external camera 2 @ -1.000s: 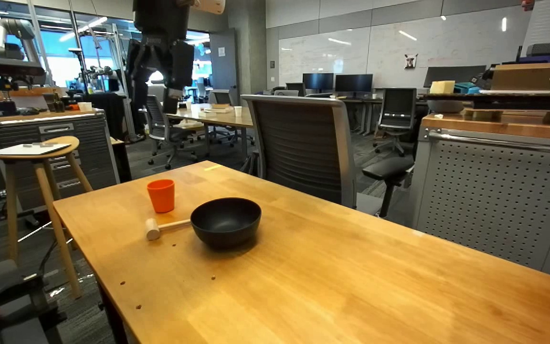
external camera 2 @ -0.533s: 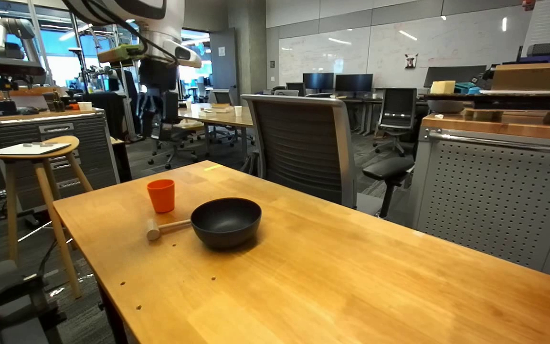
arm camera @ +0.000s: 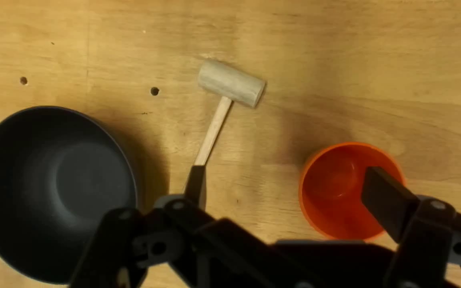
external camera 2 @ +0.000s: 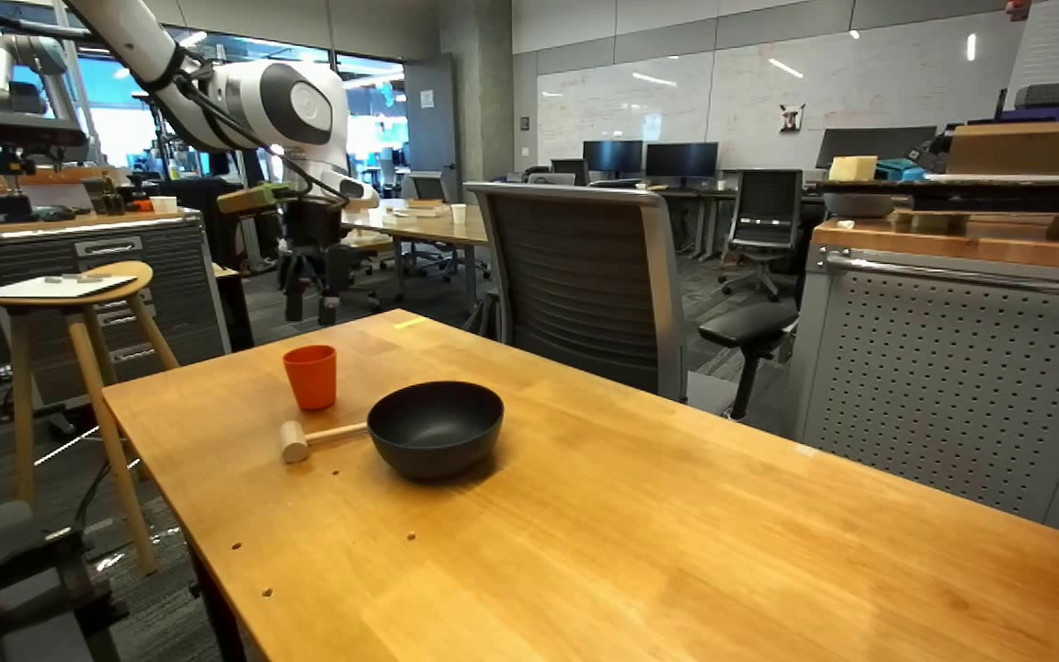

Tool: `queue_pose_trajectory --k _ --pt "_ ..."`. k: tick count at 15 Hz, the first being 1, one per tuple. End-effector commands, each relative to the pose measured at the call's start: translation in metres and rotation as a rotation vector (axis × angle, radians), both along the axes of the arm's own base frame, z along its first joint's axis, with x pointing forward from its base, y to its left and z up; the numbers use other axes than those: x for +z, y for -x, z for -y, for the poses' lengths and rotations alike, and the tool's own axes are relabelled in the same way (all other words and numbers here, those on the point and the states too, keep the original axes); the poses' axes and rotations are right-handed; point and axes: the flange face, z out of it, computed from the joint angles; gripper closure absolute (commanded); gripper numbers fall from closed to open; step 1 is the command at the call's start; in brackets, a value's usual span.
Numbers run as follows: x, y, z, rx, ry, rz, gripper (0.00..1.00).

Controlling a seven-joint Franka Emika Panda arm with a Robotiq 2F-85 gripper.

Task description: Put the orange cup inside the black bowl

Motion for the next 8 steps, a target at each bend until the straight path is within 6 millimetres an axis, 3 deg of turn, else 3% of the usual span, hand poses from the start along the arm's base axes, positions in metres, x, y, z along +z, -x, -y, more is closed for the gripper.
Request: queue_pose_trajectory --k 1,5,8 --pt "-0.022 -0.03 0.004 -0.026 0.045 -0.011 0.0" --pt "-0.046 -0.042 0.01 -0.062 0.02 -0.052 0.0" --pt "-0.061 -0.036 -0.004 -0.072 -0.032 -0.126 0.0"
